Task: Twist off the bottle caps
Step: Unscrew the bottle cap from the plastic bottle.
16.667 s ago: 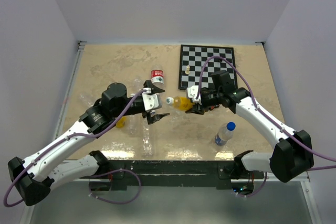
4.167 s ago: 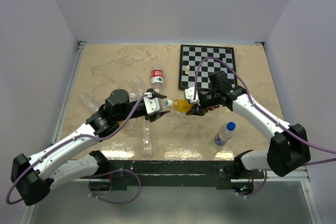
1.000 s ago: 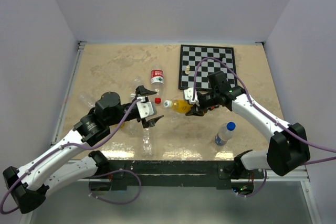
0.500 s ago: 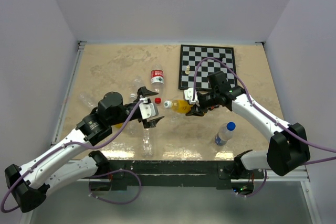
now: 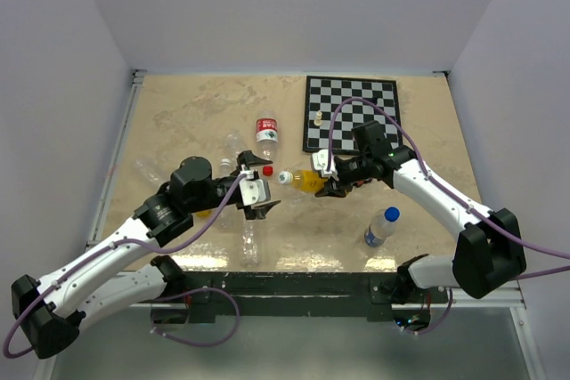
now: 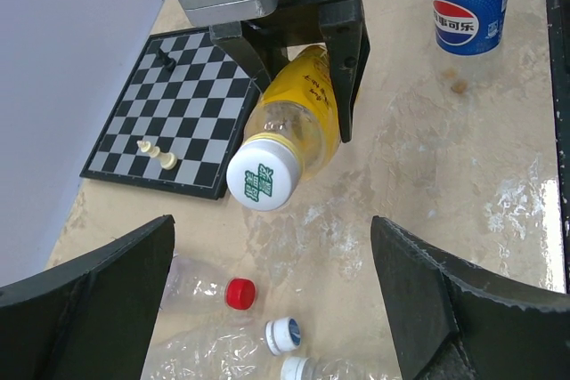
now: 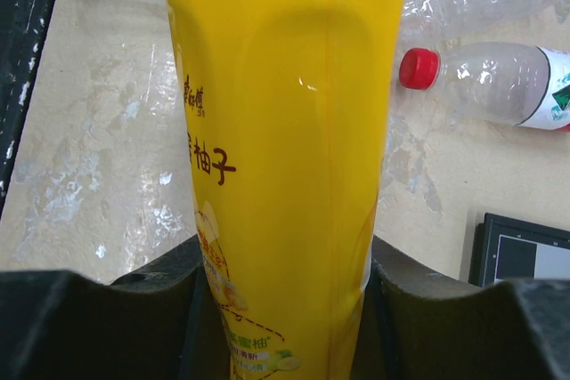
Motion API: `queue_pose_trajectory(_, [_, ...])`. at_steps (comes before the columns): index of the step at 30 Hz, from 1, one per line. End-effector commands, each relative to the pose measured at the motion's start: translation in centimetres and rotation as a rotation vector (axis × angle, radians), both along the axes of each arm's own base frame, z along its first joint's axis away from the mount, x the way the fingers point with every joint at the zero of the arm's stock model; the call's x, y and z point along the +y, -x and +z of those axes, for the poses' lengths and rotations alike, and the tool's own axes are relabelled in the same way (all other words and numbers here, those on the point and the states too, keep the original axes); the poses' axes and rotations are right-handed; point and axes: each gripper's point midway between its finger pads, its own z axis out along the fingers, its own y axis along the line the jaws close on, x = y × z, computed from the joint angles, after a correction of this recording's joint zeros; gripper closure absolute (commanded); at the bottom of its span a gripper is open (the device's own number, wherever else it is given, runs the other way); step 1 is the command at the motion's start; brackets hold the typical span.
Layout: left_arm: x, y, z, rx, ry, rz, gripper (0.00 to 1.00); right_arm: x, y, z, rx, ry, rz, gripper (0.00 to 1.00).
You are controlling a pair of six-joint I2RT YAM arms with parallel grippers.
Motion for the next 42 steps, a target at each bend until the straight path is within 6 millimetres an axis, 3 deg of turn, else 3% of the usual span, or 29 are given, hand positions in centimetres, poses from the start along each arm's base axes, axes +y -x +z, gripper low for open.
queue_pose_trajectory(1, [-0.7,0.1,1.4,-0.053,0.047,-0.045,0.05,0.5,-0.1,1.2,-0.025,-0.032,0.031,1.0])
queue_pose_trajectory(10, [-1.4,0.1,1.0,-0.048,0.044,-0.072,0.06,0.5,0.0,1.1,-0.023,-0.03,0.035,1.0])
queue_pose_trajectory(19, [-2.5,-0.3,2.2,-0.067,0.084,-0.098,0.13,0.6,0.1,1.2,-0.024,-0.033,0.039,1.0])
queue_pose_trajectory(27, [-2.7,-0.2,2.2,-0.041,0.093,-0.103,0.34,0.6,0.1,1.2,-0.024,-0.032,0.04,1.0])
queue_pose_trajectory(38, [-3.2,-0.3,2.4,-0.014,0.115,-0.109,0.46,0.6,0.1,1.1,-0.025,-0.03,0.039,1.0])
queue_pose_trajectory(40, [-3.3,-0.3,2.2,0.0,0.114,-0.108,0.54,0.6,0.1,1.2,-0.026,-0.029,0.038,1.0])
queue_pose_trajectory(42, [-3.4,-0.2,2.2,0.02,0.12,-0.108,0.71,0.6,0.1,1.1,-0.026,-0.029,0.039,1.0])
